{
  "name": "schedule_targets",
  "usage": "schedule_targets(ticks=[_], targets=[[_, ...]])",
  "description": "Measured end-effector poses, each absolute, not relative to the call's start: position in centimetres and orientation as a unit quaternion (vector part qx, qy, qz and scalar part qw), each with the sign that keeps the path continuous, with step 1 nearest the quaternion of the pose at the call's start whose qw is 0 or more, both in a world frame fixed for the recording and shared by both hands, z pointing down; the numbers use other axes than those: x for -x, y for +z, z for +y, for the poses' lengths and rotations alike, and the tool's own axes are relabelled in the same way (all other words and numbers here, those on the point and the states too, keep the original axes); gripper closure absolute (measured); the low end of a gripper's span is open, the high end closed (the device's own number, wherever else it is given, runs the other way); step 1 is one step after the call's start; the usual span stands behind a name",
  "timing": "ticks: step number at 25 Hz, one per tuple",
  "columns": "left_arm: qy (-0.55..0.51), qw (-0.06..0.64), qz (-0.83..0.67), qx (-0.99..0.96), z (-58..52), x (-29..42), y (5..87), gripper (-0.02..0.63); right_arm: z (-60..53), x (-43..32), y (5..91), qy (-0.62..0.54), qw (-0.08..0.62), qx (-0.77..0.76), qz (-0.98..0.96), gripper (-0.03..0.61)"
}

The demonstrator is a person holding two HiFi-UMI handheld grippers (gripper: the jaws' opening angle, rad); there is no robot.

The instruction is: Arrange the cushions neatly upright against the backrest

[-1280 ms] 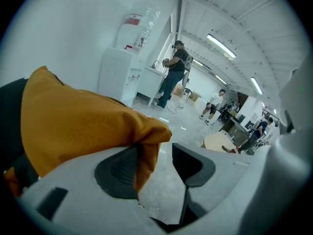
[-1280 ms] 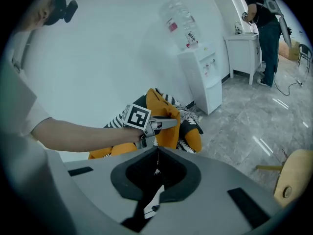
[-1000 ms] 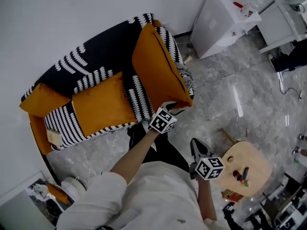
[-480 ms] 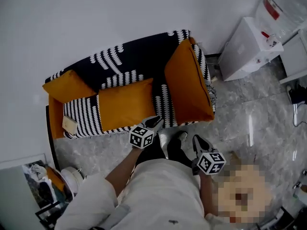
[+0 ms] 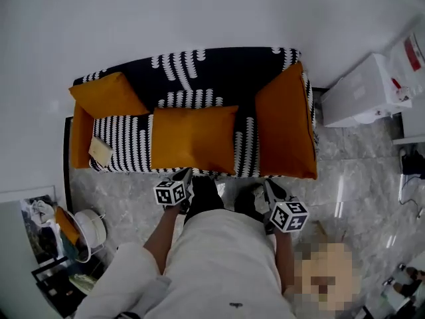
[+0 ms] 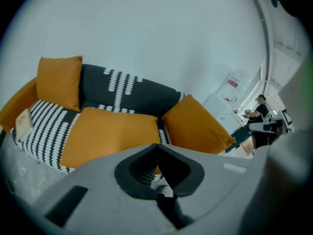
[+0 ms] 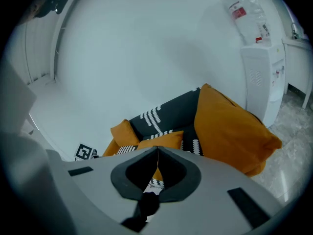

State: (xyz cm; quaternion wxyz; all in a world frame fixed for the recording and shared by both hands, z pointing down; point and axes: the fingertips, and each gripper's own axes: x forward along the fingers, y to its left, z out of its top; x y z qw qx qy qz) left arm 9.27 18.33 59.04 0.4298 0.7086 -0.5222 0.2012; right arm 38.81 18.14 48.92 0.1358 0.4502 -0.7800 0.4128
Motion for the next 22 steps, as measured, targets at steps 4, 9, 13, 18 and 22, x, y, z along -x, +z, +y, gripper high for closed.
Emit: schedule_targets(ticks=[4, 9, 13, 18, 22], targets=[[0.215, 0.453, -0.545, -0.672, 18.7, -0.7, 60.8, 0.6, 15.5, -33.7, 50.2, 0.395, 0.189, -0.442, -0.783, 0.569], [0.231, 0.48, -0.554, -0.639, 17.6, 9.3, 63.7, 0.6, 12.5, -27.7, 53.0, 0.383, 0.262, -0.421, -0.779, 0.569], [0.258, 0.51, -0.522, -0.634, 16.7, 14.0, 67.1, 0.6, 11.7, -23.0, 56.2, 0.379, 0.325, -0.379, -0.779, 0.568], [0.311, 0.532, -0.46, -0.639, 16.7, 18.3, 70.3, 0.598, 11.1, -19.0, 61.2, 0.367, 0.42, -0.334, -0.76, 0.566], [0.379, 0.527, -0.408, -0.642, 17.3, 20.5, 73.5, 0.595, 11.7, -18.3, 65.3, 0.392, 0.476, -0.306, -0.725, 0.404]])
